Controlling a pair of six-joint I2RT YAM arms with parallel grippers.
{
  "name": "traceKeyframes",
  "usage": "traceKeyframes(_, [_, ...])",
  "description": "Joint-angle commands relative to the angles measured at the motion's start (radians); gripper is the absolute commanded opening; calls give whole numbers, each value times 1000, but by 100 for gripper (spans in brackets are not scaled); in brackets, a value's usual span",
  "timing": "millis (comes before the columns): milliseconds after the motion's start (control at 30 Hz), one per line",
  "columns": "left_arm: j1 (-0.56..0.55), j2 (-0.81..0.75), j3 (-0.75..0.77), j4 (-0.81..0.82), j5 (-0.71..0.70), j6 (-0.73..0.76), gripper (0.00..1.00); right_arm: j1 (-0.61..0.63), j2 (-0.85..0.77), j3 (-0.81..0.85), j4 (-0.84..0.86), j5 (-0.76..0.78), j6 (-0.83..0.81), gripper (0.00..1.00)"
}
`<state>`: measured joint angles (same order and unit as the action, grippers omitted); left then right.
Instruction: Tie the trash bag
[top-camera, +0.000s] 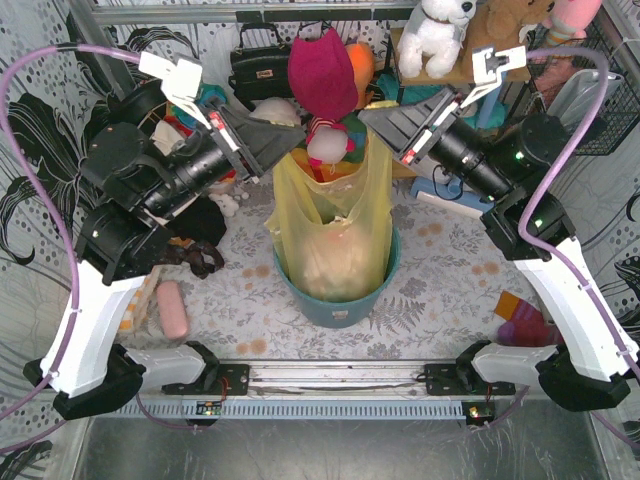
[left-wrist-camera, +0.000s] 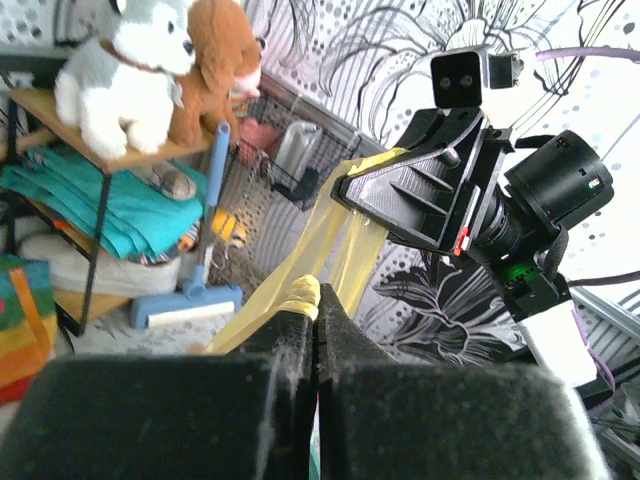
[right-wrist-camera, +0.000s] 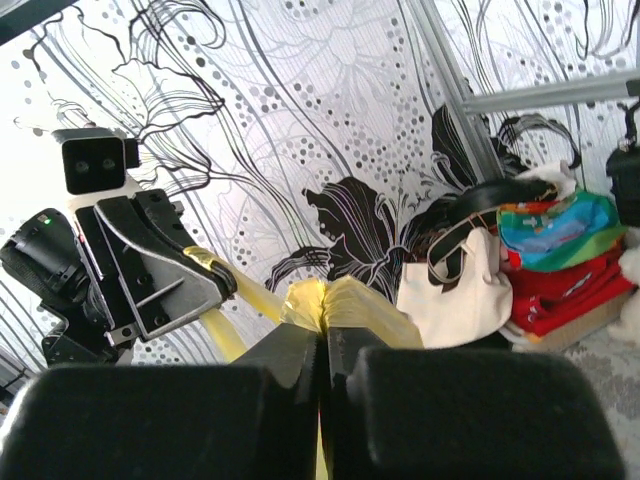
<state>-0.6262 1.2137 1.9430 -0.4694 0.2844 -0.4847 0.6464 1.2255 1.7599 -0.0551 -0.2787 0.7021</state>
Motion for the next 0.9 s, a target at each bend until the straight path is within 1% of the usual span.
traceKeyframes(0, [8, -18, 94, 7, -72, 78, 2, -2, 21, 122, 23, -22, -49, 0])
traceKeyframes(133, [7, -38, 65, -12, -103, 92, 2, -1, 7, 92, 42, -21, -51, 0])
traceKeyframes(267, [8, -85, -33, -2, -114, 82, 3, -1, -34, -19, 67, -18, -28, 0])
traceKeyframes(433, [7, -154, -183, 9, -156, 69, 9, -2, -86, -173, 114, -7, 10, 0])
traceKeyframes(533, [7, -185, -255, 8, -175, 63, 13, -1, -105, -233, 121, -2, 21, 0])
traceKeyframes(600, [8, -198, -283, 0, -187, 53, 17, -2, -118, -267, 121, 3, 26, 0])
traceKeyframes(667, [8, -207, -300, -9, -193, 46, 24, -1, -128, -297, 119, 12, 27, 0])
traceKeyframes(700, [7, -210, -306, -15, -198, 45, 30, -2, -133, -307, 110, 16, 25, 0])
traceKeyframes(733, [7, -215, -308, -21, -204, 42, 39, -2, -136, -312, 100, 20, 21, 2])
traceKeyframes(767, [8, -219, -310, -29, -207, 40, 46, -2, -140, -315, 89, 23, 14, 5])
traceKeyframes(800, [8, -224, -312, -34, -210, 42, 52, -2, -143, -317, 80, 26, 10, 12])
traceKeyframes(867, [8, -230, -301, -53, -215, 47, 59, -2, -154, -319, 67, 30, 3, 20])
